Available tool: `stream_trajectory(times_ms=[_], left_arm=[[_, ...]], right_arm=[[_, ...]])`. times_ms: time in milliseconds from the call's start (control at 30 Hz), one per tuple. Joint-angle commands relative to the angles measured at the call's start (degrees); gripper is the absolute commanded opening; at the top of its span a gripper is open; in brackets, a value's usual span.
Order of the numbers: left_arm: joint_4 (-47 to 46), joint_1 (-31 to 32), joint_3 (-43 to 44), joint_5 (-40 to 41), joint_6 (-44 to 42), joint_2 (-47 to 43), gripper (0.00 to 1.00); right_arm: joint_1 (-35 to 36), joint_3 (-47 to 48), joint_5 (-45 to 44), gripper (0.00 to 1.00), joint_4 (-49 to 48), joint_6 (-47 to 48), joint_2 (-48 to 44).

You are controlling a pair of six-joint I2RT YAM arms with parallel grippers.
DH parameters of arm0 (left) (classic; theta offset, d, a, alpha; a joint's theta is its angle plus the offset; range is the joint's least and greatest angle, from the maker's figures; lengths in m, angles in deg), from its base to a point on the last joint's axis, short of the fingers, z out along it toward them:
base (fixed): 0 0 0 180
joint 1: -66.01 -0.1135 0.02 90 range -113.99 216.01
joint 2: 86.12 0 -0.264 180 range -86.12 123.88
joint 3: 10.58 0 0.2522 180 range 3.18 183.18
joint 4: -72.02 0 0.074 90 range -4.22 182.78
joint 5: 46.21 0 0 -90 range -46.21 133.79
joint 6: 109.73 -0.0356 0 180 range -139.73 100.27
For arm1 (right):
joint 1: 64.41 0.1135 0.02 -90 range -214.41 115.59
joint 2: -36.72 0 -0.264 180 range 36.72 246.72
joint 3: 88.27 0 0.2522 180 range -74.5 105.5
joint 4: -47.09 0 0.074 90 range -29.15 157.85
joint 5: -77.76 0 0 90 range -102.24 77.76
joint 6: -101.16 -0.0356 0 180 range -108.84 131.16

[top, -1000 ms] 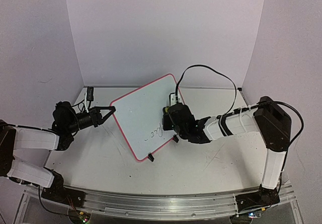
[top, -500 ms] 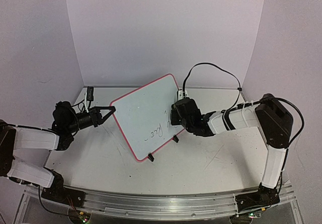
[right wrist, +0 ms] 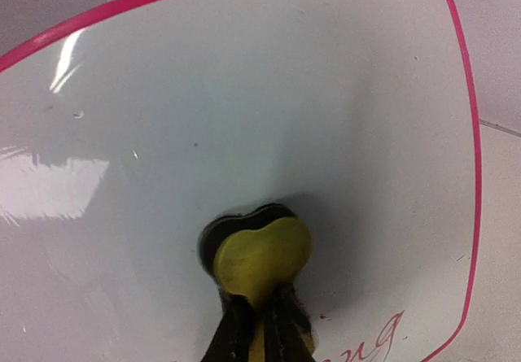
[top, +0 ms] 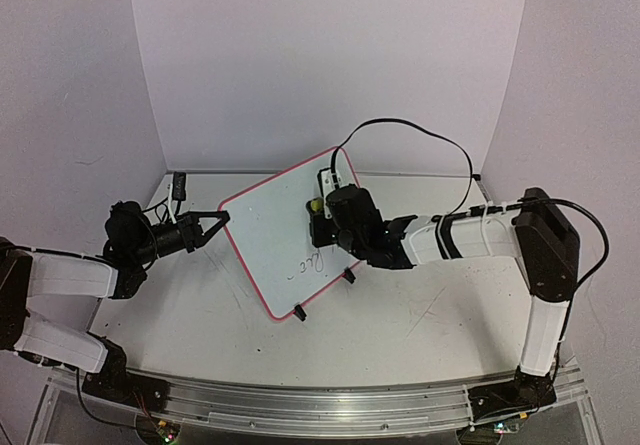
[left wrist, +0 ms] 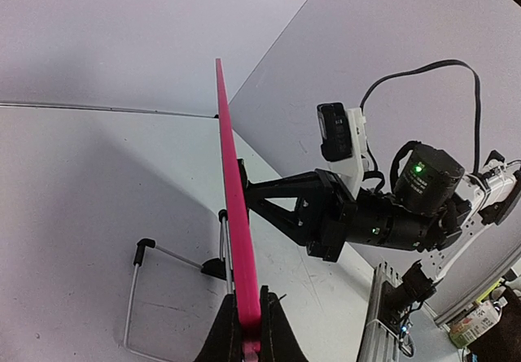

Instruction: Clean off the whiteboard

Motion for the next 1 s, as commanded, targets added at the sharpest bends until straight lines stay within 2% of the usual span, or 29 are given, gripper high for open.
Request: stream_trajectory(times_ms=[0,133,400,567,700,967], left_arm=[[-1.26,1.81,1.29,-8.54,-3.28,0.55,0.0],[-1.25,1.81,1.26,-8.59,-3.28,0.44,0.0],[-1.27,1.81,1.27,-8.54,-3.32,0.4,0.0],[-1.19,1.81,1.31,-8.58,-3.28,0.62,0.0],[-1.23,1.81,1.35,-8.61,-3.28,0.85,0.0],[-1.23,1.89,1.38,-8.55,-3.33,0.91,0.0]], right_arm=[[-0.78,1.56,2.95,0.0,1.01,-0.47,-0.19],[-4.64,-0.84,4.19,0.0,2.0,-4.21,-0.42],[-7.84,-4.98,3.32,0.0,3.35,-5.36,-1.56],[-7.91,-6.44,3.32,0.0,3.36,-5.64,-1.6],[-7.6,-6.63,7.9,0.0,1.64,-5.45,-2.28],[-3.21,-5.51,12.67,0.0,-1.59,-1.74,-2.91]])
